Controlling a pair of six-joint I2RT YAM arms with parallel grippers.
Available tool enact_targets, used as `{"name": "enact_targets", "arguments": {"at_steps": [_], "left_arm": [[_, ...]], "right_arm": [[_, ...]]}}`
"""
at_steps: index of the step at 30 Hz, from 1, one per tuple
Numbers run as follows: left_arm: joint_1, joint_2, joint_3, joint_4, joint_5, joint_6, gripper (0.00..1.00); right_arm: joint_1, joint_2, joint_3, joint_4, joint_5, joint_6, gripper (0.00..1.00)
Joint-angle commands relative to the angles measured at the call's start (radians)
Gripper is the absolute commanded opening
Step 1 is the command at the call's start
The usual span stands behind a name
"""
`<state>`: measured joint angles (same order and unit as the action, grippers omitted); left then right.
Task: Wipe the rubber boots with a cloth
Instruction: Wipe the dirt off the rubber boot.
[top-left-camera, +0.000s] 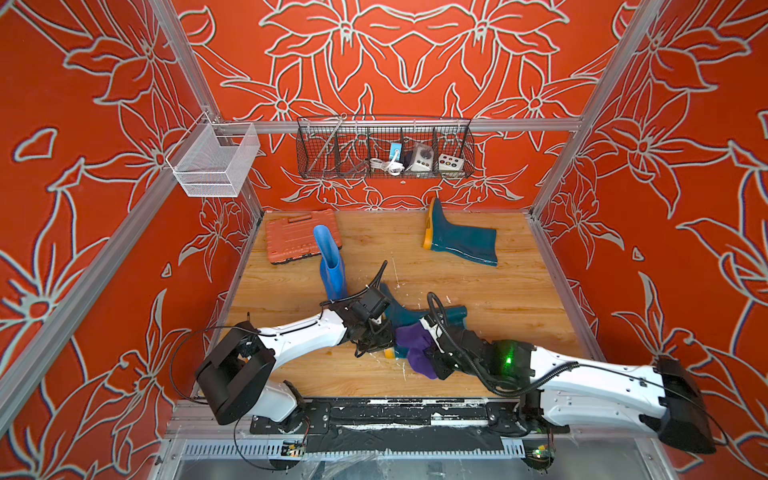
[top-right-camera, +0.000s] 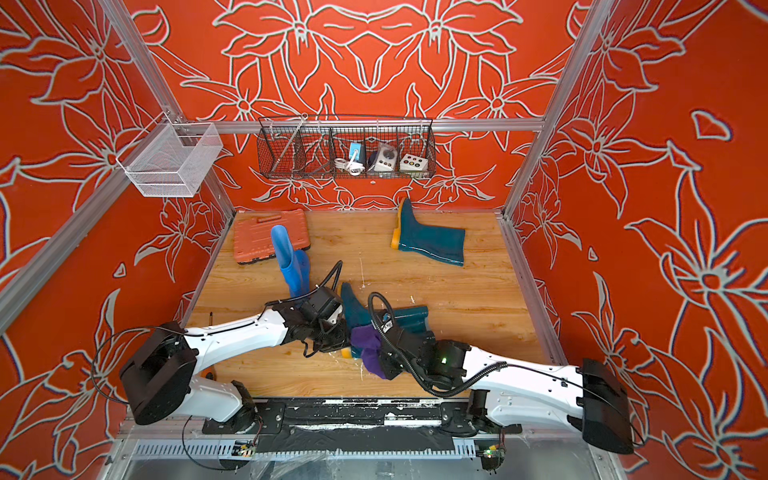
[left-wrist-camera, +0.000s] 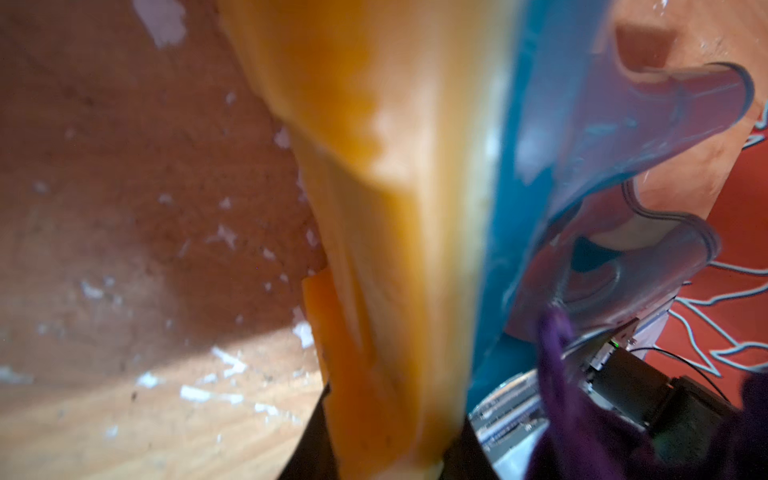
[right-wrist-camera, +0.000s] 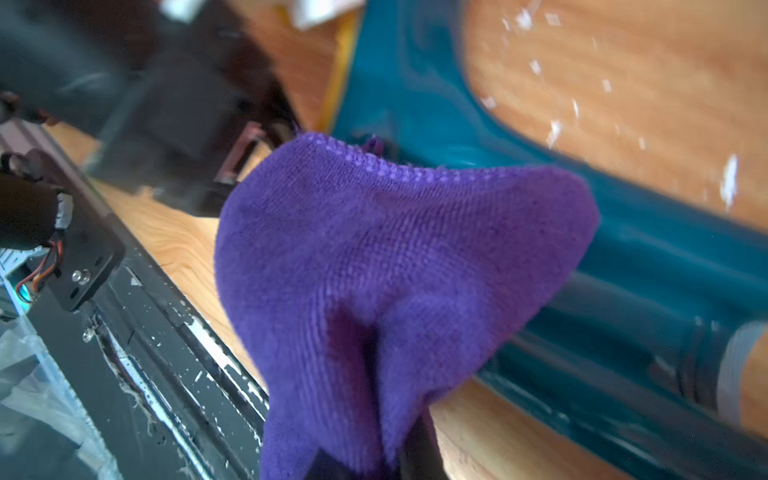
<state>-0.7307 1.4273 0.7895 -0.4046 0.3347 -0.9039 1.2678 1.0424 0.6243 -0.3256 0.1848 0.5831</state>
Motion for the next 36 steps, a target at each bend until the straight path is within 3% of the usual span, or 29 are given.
{"name": "enact_targets", "arguments": {"at_steps": [1, 8, 13, 20, 25, 28, 30, 34, 36], "left_arm": [[0.018, -0.023, 0.053, -0.074, 0.106, -0.011, 0.0], [0.037, -0.053, 0.057, -0.045, 0.207, -0.018, 0.0], [0.063, -0.096, 0.039, -0.039, 0.251, -0.027, 0.0], [0.111, -0.176, 0.025, -0.07, 0.285, -0.02, 0.0], [0.142, -0.195, 0.022, -0.086, 0.291, -0.005, 0.0], [0.153, -0.183, 0.02, -0.075, 0.299, -0.005, 0.0], [0.158, -0.171, 0.019, -0.057, 0.304, -0.01, 0.0], [0.161, -0.148, 0.024, -0.023, 0.321, -0.028, 0.0], [0.163, -0.142, 0.027, -0.016, 0.328, -0.033, 0.0]], "right_arm": [[0.041, 0.045, 0.018, 0.107, 0.147, -0.093, 0.0], [0.04, 0.109, 0.015, 0.15, 0.205, -0.203, 0.0], [0.001, 0.067, -0.039, 0.115, 0.26, -0.21, 0.0], [-0.335, -0.265, -0.192, -0.048, 0.214, -0.135, 0.0], [-0.433, -0.492, -0.166, -0.174, 0.144, -0.161, 0.0], [-0.428, -0.499, -0.127, -0.158, -0.022, -0.151, 0.0], [-0.379, -0.451, -0.113, -0.133, -0.06, -0.129, 0.0], [-0.077, -0.32, -0.078, -0.044, 0.153, -0.166, 0.0], [0.005, -0.234, -0.06, 0.031, 0.167, -0.172, 0.0]]}}
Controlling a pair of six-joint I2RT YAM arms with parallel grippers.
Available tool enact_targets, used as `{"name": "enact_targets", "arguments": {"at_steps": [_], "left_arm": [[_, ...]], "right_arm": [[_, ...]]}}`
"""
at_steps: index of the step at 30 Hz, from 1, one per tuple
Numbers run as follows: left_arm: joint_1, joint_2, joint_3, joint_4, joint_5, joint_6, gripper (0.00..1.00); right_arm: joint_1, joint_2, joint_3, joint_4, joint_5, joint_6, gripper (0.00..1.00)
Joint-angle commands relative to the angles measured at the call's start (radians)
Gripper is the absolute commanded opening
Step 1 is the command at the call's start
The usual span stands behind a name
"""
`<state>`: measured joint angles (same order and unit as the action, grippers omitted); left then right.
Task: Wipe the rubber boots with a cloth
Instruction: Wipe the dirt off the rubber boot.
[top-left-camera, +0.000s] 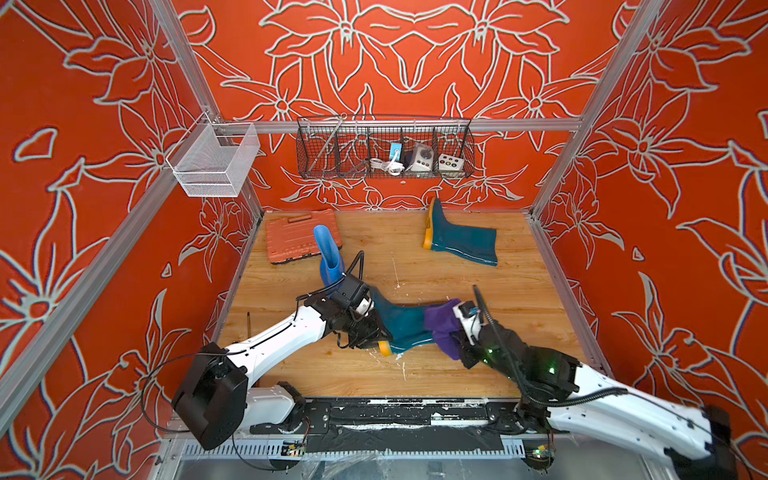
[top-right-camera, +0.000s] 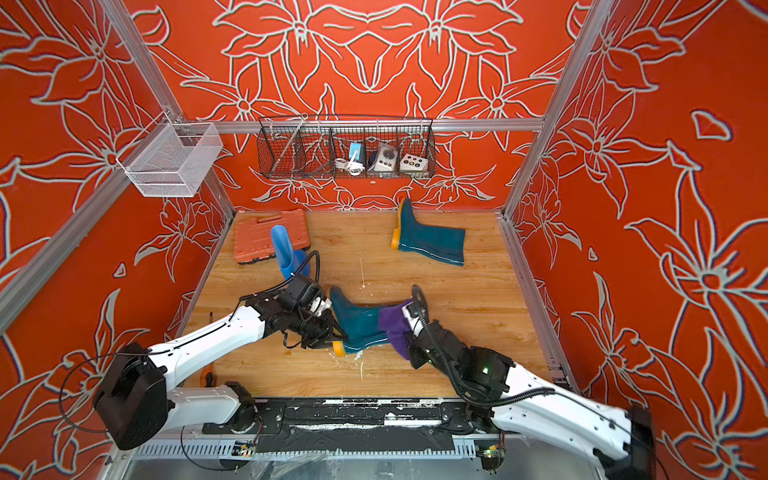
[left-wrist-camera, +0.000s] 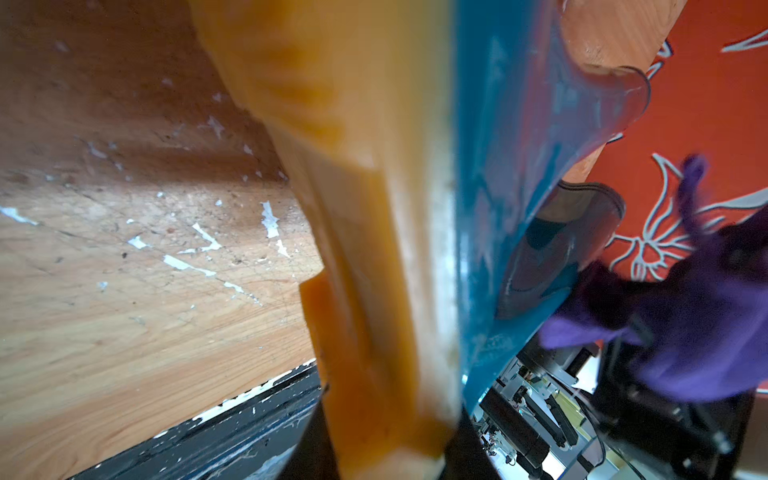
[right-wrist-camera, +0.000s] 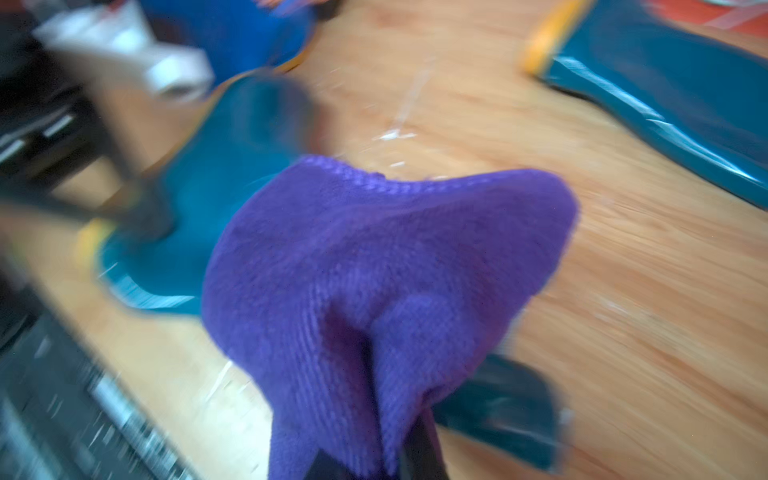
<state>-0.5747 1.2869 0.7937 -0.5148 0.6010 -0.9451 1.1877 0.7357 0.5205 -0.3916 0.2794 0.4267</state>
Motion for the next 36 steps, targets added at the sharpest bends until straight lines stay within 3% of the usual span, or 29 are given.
{"name": "enact_targets", "arguments": {"at_steps": [1, 7, 11, 15, 19, 21, 25, 27, 32, 36], "left_arm": [[0.007, 0.001, 0.022, 0.097, 0.063, 0.006, 0.0], [0.008, -0.009, 0.021, 0.098, 0.077, -0.001, 0.0], [0.02, -0.033, 0.008, 0.091, 0.089, 0.0, 0.0], [0.032, -0.052, -0.002, 0.099, 0.11, 0.002, 0.0], [0.035, -0.06, 0.004, 0.107, 0.136, 0.006, 0.0], [0.035, -0.073, 0.003, 0.107, 0.14, 0.007, 0.0], [0.034, -0.093, -0.011, 0.095, 0.126, 0.042, 0.0], [0.032, -0.099, -0.03, 0.079, 0.097, 0.089, 0.0], [-0.004, -0.126, -0.086, 0.029, -0.007, 0.233, 0.0], [-0.057, -0.111, -0.076, 0.046, -0.075, 0.333, 0.04]], "right_arm": [[0.112, 0.125, 0.052, 0.141, 0.061, -0.014, 0.0], [0.173, 0.37, 0.119, 0.231, 0.052, -0.003, 0.0], [0.125, 0.324, 0.061, 0.164, 0.179, 0.09, 0.0], [-0.14, 0.117, -0.071, 0.005, 0.135, 0.258, 0.0], [-0.416, -0.085, -0.165, -0.043, 0.033, 0.224, 0.0], [-0.562, -0.087, -0.175, -0.041, -0.032, 0.184, 0.0], [-0.858, -0.001, -0.115, -0.077, -0.295, 0.126, 0.0], [-0.898, -0.019, -0.051, -0.146, -0.315, 0.097, 0.0], [-0.902, -0.165, 0.103, -0.298, -0.224, 0.032, 0.0], [-0.902, -0.152, 0.182, -0.34, -0.246, 0.027, 0.0]]}}
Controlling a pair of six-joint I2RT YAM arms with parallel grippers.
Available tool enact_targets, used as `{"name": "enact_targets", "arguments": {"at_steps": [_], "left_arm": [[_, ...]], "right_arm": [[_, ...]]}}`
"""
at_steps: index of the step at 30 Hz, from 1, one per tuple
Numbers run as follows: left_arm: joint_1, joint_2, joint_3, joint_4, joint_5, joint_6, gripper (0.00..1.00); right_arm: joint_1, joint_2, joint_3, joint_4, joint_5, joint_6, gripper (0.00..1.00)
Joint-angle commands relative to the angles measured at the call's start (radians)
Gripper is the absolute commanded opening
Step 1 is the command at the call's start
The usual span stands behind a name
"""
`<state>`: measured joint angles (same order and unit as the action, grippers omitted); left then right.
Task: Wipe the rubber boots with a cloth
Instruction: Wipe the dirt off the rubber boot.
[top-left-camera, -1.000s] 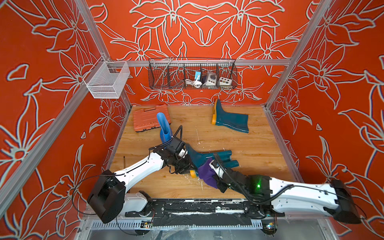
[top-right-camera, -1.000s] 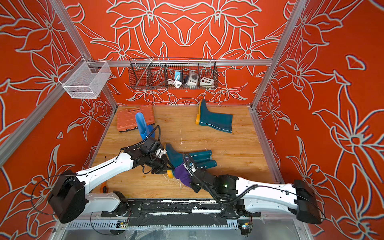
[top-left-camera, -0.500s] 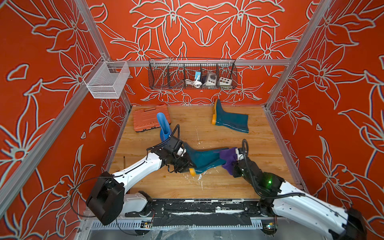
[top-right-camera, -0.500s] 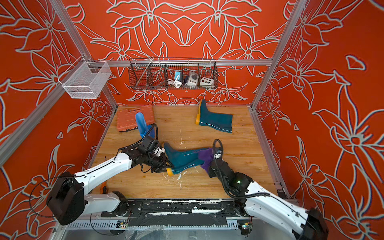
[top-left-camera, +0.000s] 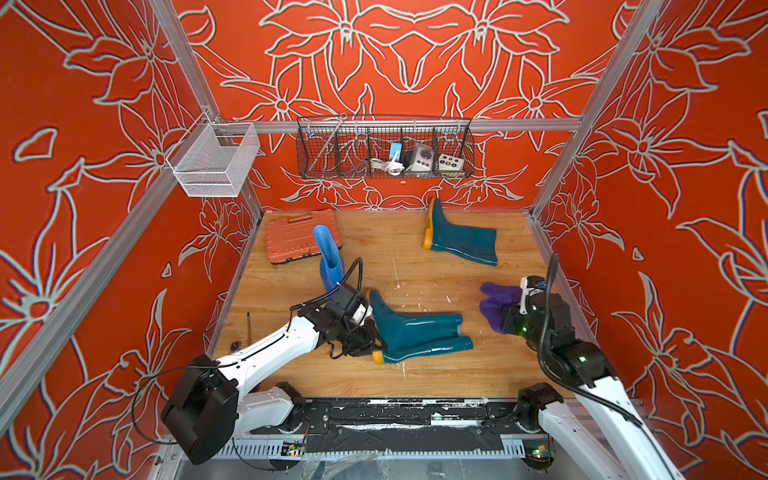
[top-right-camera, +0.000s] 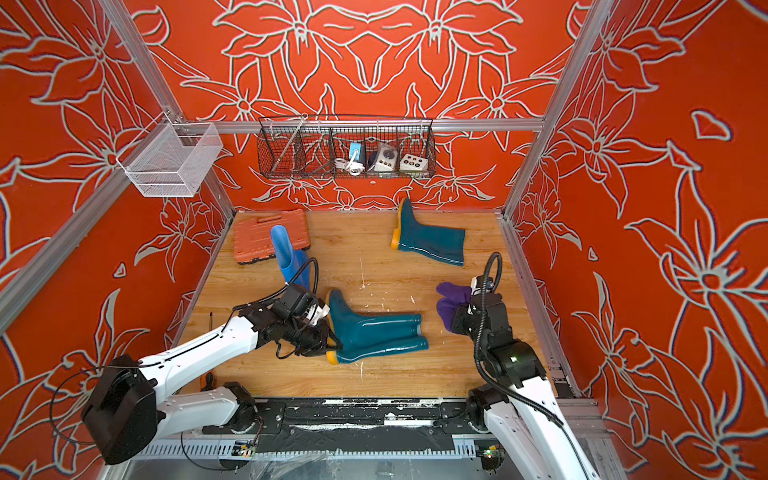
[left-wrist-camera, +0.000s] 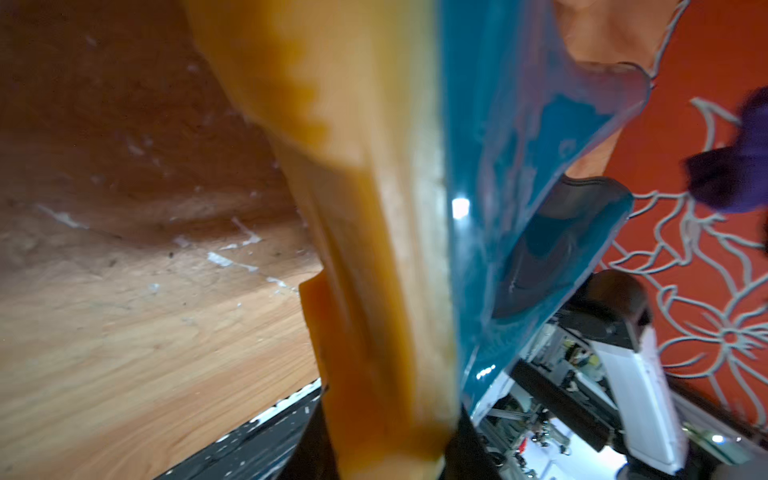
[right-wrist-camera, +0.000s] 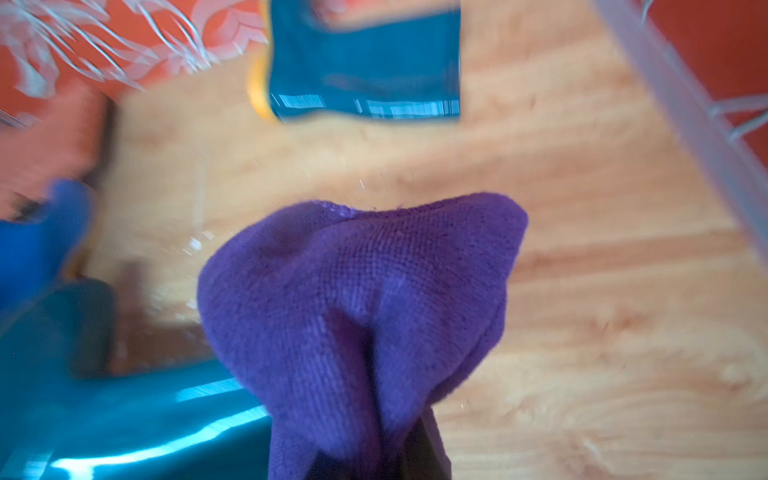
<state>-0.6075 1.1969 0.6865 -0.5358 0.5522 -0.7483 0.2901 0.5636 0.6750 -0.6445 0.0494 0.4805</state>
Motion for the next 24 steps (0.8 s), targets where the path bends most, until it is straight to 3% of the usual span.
{"name": "enact_targets", "arguments": {"at_steps": [1, 4, 6, 9, 11, 14, 19, 24], "left_arm": [[-0.031, -0.003, 0.038, 0.085, -0.024, 0.157, 0.04], [-0.063, 0.058, 0.075, 0.126, -0.033, 0.223, 0.07], [-0.101, 0.095, 0.11, 0.127, -0.063, 0.278, 0.16], [-0.145, 0.142, 0.143, 0.125, -0.097, 0.347, 0.51], [-0.146, 0.146, 0.144, 0.125, -0.121, 0.357, 0.63], [-0.146, 0.091, 0.115, 0.126, -0.206, 0.36, 0.66], [-0.166, 0.004, 0.018, 0.152, -0.299, 0.309, 0.67], [-0.242, 0.026, -0.044, 0.244, -0.334, 0.23, 0.66]], "right_arm": [[-0.005, 0.035, 0.034, -0.081, -0.032, -0.021, 0.0], [-0.005, 0.076, 0.029, -0.037, -0.087, -0.005, 0.0], [-0.005, 0.113, 0.018, 0.009, -0.153, -0.002, 0.0], [-0.003, 0.178, -0.009, 0.095, -0.276, 0.016, 0.0], [0.004, 0.222, -0.027, 0.155, -0.35, 0.032, 0.0], [0.054, 0.284, -0.044, 0.23, -0.393, 0.051, 0.0], [0.25, 0.437, -0.025, 0.342, -0.329, 0.061, 0.0], [0.327, 0.648, 0.012, 0.524, -0.381, 0.127, 0.0]]}}
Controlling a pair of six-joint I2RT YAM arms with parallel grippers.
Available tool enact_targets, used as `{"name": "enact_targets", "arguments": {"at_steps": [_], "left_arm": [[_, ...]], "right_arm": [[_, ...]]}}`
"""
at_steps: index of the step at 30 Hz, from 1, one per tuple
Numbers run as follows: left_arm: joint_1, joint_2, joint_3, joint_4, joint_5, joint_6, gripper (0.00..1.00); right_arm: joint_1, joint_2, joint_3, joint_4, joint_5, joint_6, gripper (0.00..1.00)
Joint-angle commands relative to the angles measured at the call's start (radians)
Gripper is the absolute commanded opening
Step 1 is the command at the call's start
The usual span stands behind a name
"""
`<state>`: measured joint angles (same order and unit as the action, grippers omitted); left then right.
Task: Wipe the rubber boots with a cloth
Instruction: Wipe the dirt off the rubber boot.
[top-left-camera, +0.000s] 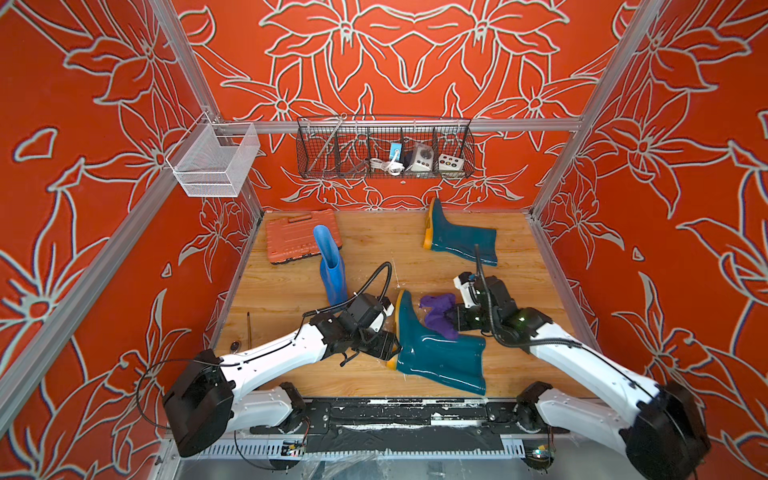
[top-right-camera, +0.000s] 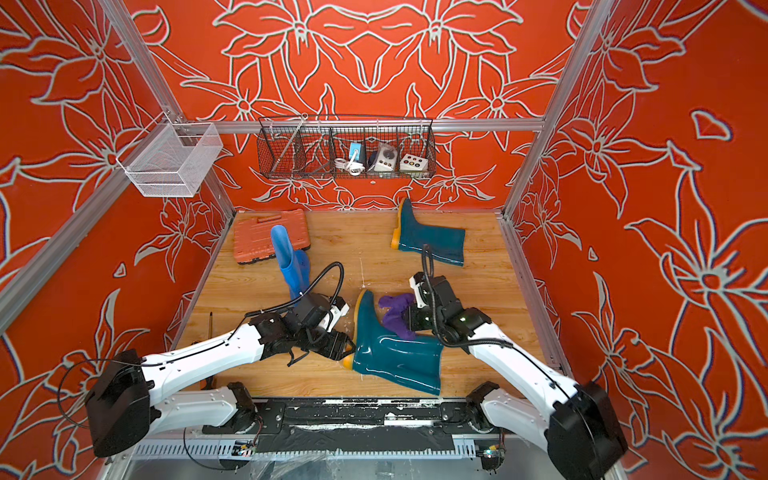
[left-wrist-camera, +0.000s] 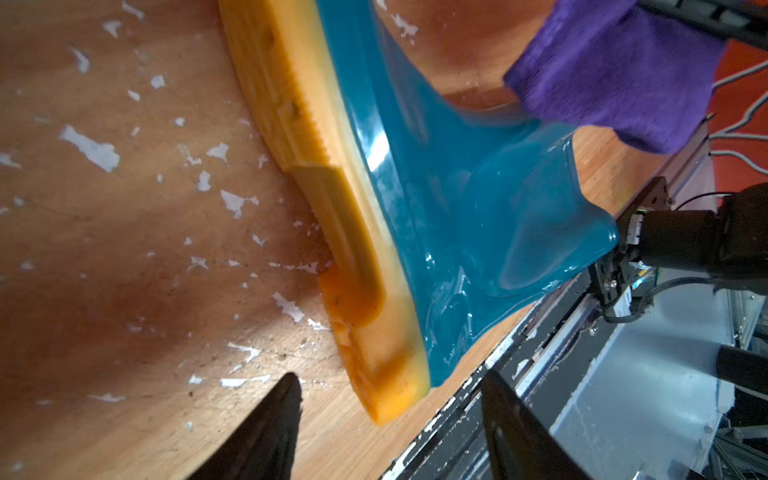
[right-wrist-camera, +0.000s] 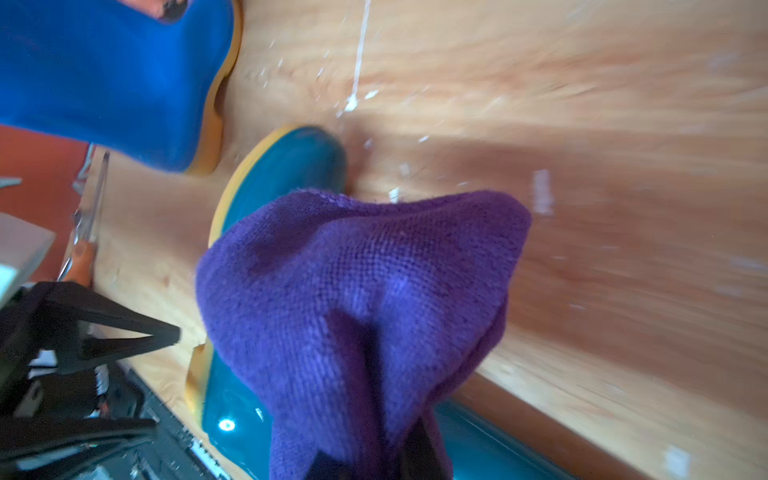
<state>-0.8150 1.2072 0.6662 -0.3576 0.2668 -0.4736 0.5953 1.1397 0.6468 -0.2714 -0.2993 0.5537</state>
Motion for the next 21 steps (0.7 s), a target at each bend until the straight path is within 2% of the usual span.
{"name": "enact_targets", "arguments": {"at_steps": [1, 5, 9, 12, 16, 21], "left_arm": [[-0.047, 0.027, -0.028, 0.078, -0.058, -0.054, 0.66], [-0.07, 0.076, -0.051, 0.132, -0.082, -0.089, 0.65], [-0.07, 0.084, -0.087, 0.188, -0.101, -0.086, 0.54], [-0.07, 0.077, -0.095, 0.199, -0.111, -0.069, 0.44], [-0.07, 0.072, -0.08, 0.171, -0.131, -0.037, 0.32], [-0.07, 0.068, -0.064, 0.135, -0.15, 0.011, 0.14]], "right_arm": [[0.027, 0.111, 0.051, 0.174, -0.038, 0.065, 0.0], [0.036, 0.24, 0.093, 0.253, -0.077, 0.097, 0.0], [0.067, 0.292, 0.088, 0.245, -0.081, 0.083, 0.0], [0.089, 0.281, 0.027, 0.224, -0.066, 0.072, 0.0], [0.092, 0.185, -0.105, 0.182, -0.044, 0.084, 0.0], [0.093, -0.068, -0.19, 0.033, 0.014, 0.079, 0.0]]}}
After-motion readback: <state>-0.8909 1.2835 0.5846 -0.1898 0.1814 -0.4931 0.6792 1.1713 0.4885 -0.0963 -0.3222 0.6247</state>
